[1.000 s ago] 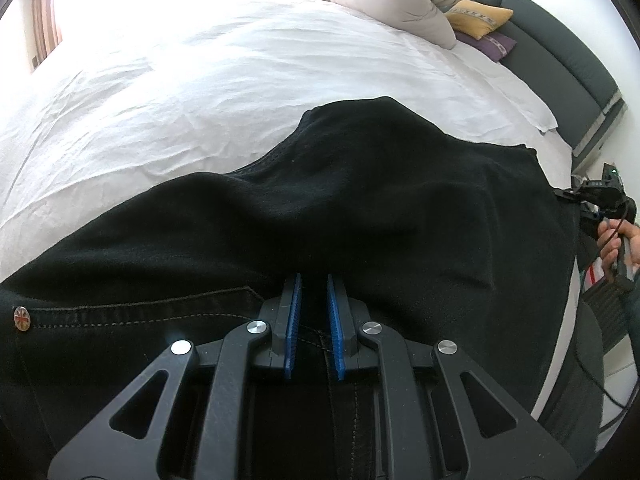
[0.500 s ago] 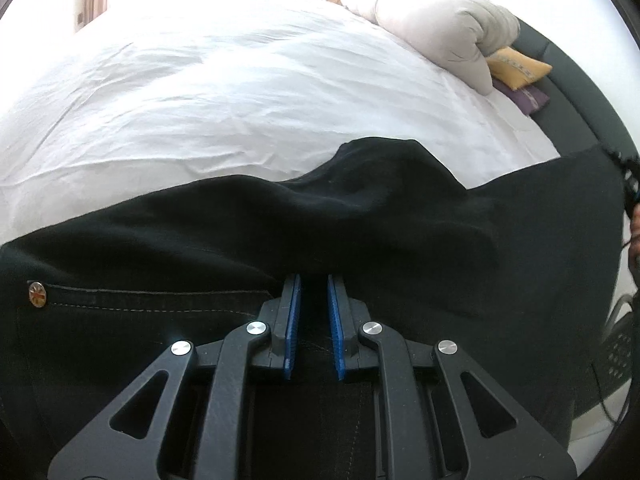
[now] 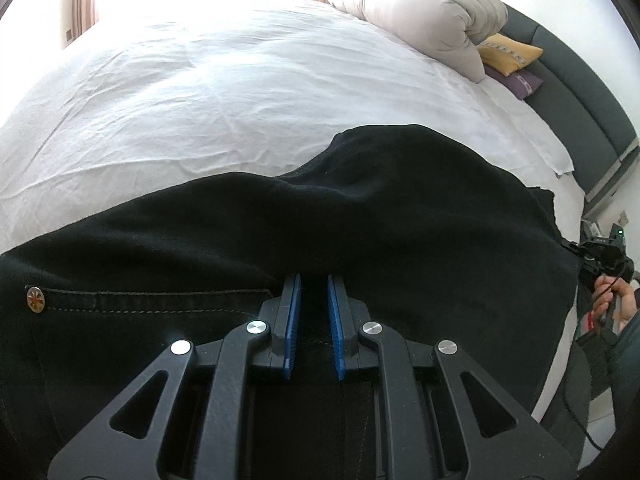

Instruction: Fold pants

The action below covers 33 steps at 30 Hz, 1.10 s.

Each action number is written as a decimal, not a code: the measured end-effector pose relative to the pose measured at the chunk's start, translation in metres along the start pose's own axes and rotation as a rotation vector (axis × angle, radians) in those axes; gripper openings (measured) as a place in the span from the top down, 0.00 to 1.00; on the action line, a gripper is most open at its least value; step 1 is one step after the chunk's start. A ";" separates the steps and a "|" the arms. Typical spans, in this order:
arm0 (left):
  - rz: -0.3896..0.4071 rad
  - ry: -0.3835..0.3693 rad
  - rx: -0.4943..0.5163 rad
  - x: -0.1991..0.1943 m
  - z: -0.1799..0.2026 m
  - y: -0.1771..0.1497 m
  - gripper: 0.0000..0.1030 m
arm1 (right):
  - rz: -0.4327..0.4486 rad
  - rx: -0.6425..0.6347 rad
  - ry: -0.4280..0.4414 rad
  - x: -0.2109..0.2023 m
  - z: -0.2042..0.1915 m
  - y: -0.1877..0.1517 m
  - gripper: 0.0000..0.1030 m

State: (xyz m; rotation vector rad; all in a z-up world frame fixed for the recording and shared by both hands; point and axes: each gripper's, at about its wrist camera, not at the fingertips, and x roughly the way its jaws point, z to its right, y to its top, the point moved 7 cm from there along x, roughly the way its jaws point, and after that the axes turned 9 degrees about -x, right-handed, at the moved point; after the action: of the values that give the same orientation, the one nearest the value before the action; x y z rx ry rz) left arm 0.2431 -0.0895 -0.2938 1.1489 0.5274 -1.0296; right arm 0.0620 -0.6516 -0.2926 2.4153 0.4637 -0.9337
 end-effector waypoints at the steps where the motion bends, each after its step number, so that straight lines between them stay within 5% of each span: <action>1: 0.000 -0.005 -0.003 0.000 -0.001 0.000 0.87 | -0.001 0.006 -0.008 -0.003 0.002 0.002 0.94; 11: 0.006 -0.025 -0.016 0.000 -0.008 -0.001 0.87 | -0.026 -0.082 -0.055 -0.010 0.007 0.012 0.92; 15: 0.007 -0.001 0.004 -0.004 -0.005 -0.001 0.87 | 0.089 -0.077 -0.314 -0.060 0.022 0.024 0.56; 16: 0.012 0.012 0.017 -0.004 -0.003 -0.001 0.87 | 0.129 -0.084 -0.336 -0.071 0.017 0.028 0.56; 19: 0.022 0.055 0.056 -0.008 0.003 -0.001 0.87 | 0.156 -0.265 -0.272 -0.079 -0.039 0.029 0.56; 25: 0.067 0.042 0.088 -0.028 0.017 0.006 0.87 | -0.129 -0.627 0.048 0.007 -0.177 -0.039 0.56; 29: 0.046 0.083 0.082 -0.026 -0.002 0.006 0.87 | -0.323 -0.607 0.055 0.082 -0.178 -0.069 0.57; 33: 0.054 0.032 0.007 -0.029 -0.024 0.006 0.87 | -0.252 -0.422 0.049 0.107 -0.148 -0.031 0.93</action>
State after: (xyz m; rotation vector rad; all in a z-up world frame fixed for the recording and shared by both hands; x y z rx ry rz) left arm 0.2378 -0.0557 -0.2766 1.1812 0.5163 -0.9688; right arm 0.2002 -0.5286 -0.2827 2.0289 0.9027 -0.7835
